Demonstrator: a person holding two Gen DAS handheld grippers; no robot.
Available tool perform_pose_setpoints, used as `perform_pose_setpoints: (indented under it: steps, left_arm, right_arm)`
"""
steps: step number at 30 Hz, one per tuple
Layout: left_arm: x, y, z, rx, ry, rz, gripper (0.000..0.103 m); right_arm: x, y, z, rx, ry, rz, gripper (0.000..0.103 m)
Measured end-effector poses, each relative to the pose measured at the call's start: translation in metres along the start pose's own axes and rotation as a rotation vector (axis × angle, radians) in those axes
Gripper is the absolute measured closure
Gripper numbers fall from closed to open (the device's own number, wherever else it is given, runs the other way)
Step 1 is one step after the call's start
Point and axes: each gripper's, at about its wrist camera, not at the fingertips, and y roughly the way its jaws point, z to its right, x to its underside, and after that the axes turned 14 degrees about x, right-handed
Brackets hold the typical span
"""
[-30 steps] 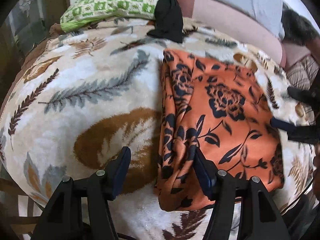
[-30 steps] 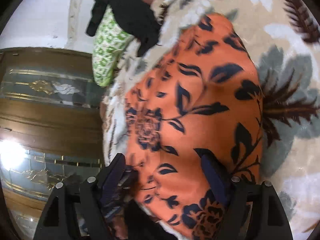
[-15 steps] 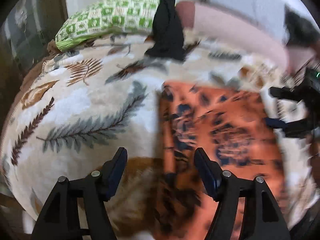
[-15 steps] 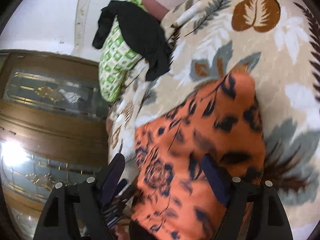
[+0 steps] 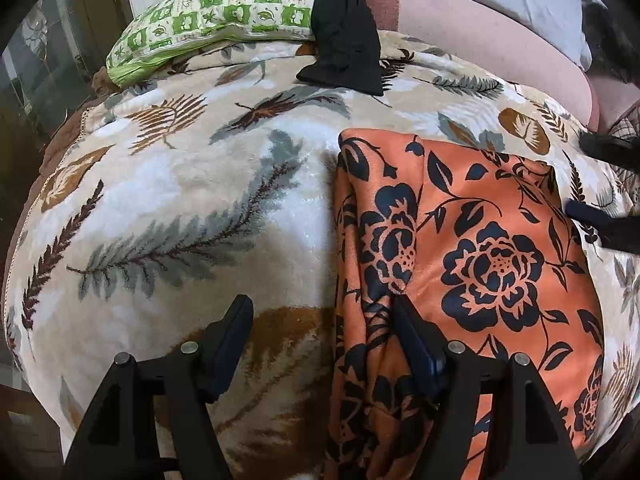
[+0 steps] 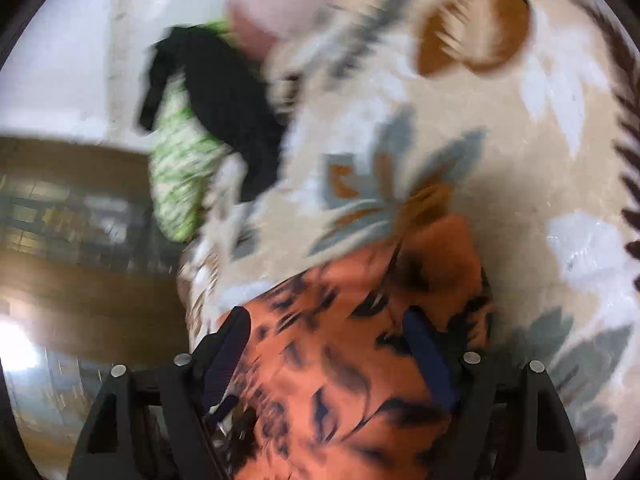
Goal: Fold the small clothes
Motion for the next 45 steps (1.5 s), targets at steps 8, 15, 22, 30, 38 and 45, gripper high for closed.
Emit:
perform_pose_setpoints:
  steps: [8,15,22,30,38,45]
  left_arm:
    - [0.006,-0.022,0.006,-0.003,-0.011,0.018,0.030]
    - [0.019,-0.048,0.008,0.006,-0.015,0.045,0.030]
    - [0.022,-0.044,0.006,0.012,-0.021,0.020,0.030]
    - [0.016,-0.022,0.004,-0.018,-0.034,-0.001,0.027]
    - [0.021,-0.010,-0.006,-0.019,-0.058,-0.015,0.021]
    - [0.019,-0.009,-0.010,0.001,-0.064,-0.019,0.021]
  right_arm:
    - [0.099,-0.025,-0.035,-0.014,-0.199,-0.030,0.019]
    - [0.120,-0.024,-0.053,0.071,-0.265,0.027,0.018]
    - [0.109,-0.019,-0.015,0.099,-0.093,0.028,0.018]
    - [0.093,-0.025,-0.023,0.103,-0.150,0.060,0.013]
    - [0.088,-0.010,-0.017,0.114,-0.100,0.005,0.013]
    - [0.079,0.003,-0.014,0.148,-0.109,0.018,0.013]
